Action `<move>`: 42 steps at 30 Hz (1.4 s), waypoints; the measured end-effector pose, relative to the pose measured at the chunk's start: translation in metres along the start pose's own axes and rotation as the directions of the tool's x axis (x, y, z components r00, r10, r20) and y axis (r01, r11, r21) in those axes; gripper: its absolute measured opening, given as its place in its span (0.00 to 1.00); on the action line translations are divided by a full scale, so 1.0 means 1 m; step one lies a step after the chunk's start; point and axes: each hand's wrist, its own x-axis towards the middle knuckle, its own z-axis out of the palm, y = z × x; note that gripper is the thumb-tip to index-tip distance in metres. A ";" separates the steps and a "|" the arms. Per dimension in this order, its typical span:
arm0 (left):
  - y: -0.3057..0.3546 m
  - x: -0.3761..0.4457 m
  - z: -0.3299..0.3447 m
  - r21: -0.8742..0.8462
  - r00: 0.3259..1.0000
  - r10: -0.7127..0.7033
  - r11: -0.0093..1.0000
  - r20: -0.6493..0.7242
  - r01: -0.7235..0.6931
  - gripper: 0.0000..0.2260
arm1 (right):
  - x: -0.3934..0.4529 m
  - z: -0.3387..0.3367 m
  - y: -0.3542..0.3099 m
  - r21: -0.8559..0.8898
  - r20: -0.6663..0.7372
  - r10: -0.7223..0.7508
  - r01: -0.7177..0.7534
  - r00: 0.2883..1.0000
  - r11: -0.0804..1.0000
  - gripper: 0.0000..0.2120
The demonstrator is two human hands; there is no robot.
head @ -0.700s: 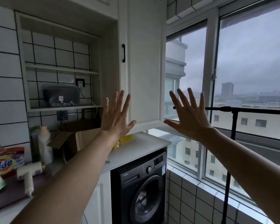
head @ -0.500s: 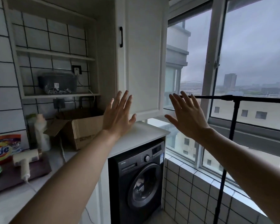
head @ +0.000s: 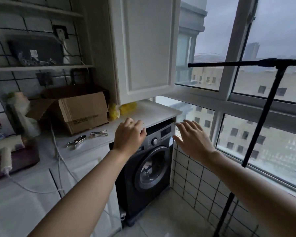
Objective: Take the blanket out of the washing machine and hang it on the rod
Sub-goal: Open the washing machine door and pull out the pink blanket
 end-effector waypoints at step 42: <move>-0.003 -0.011 0.535 -0.015 -0.194 -0.652 -0.301 0.733 0.954 0.07 | 0.055 0.528 0.164 0.293 0.765 -0.005 -0.342 0.644 0.893 0.21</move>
